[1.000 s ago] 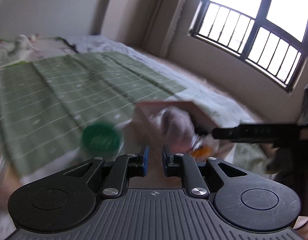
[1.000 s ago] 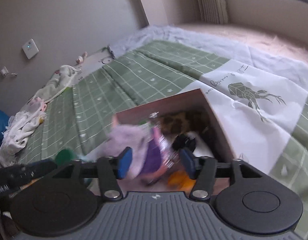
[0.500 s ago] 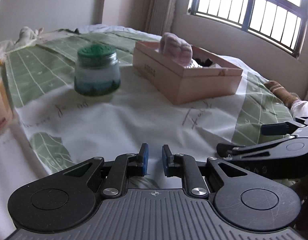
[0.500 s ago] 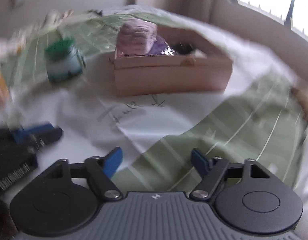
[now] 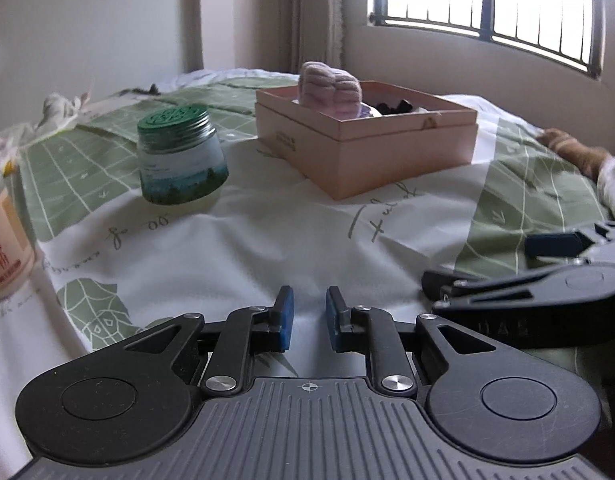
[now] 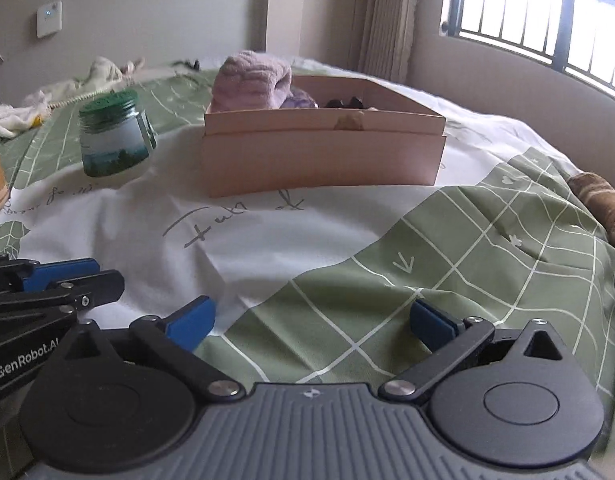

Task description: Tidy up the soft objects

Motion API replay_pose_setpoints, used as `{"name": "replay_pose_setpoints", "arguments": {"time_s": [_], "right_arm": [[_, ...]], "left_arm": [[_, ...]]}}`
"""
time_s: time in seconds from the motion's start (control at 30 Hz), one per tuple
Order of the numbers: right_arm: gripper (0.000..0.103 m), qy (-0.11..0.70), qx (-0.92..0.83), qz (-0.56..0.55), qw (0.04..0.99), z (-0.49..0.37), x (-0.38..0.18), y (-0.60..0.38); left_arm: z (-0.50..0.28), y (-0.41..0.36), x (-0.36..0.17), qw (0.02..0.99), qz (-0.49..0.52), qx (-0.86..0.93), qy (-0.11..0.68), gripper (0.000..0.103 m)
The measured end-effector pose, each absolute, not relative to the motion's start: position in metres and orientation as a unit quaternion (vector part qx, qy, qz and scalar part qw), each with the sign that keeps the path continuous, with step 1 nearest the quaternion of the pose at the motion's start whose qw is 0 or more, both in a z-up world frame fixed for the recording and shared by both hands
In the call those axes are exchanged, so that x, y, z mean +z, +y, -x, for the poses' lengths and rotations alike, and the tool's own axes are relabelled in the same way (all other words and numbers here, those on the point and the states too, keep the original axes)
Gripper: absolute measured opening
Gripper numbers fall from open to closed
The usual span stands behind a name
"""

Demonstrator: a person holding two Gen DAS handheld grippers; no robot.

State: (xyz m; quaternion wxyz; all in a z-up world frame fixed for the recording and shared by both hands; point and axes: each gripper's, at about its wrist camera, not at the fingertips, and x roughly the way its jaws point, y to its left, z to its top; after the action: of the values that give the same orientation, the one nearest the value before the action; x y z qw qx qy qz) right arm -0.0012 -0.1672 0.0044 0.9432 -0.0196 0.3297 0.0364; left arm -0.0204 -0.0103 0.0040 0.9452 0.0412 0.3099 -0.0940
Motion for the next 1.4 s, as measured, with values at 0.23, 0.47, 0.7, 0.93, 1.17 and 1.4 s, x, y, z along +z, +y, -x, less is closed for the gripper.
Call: {"name": "replay_pose_setpoints", "arguments": {"time_s": [0.23, 0.47, 0.7, 0.93, 1.17, 1.4], "right_arm": [[0.103, 0.33, 0.038, 0.015, 0.943, 0.001, 0.004, -0.168], [0.103, 0.33, 0.039, 0.01, 0.943, 0.002, 0.003, -0.169], [0.103, 0.33, 0.039, 0.009, 0.943, 0.002, 0.003, -0.168], [0.103, 0.331, 0.039, 0.009, 0.943, 0.002, 0.003, -0.168], [0.103, 0.331, 0.039, 0.009, 0.943, 0.002, 0.003, -0.169], [0.103, 0.331, 0.039, 0.009, 0.943, 0.002, 0.003, -0.169]], "left_arm": [[0.021, -0.001, 0.003, 0.944, -0.019, -0.098, 0.314, 0.02], [0.019, 0.004, 0.003, 0.943, 0.014, -0.095, 0.319, 0.02], [0.019, 0.004, 0.003, 0.943, 0.014, -0.095, 0.319, 0.02], [0.019, 0.004, 0.004, 0.943, 0.014, -0.094, 0.319, 0.02], [0.019, 0.005, 0.004, 0.943, 0.015, -0.093, 0.319, 0.02], [0.019, 0.004, 0.004, 0.943, 0.015, -0.092, 0.319, 0.02]]}}
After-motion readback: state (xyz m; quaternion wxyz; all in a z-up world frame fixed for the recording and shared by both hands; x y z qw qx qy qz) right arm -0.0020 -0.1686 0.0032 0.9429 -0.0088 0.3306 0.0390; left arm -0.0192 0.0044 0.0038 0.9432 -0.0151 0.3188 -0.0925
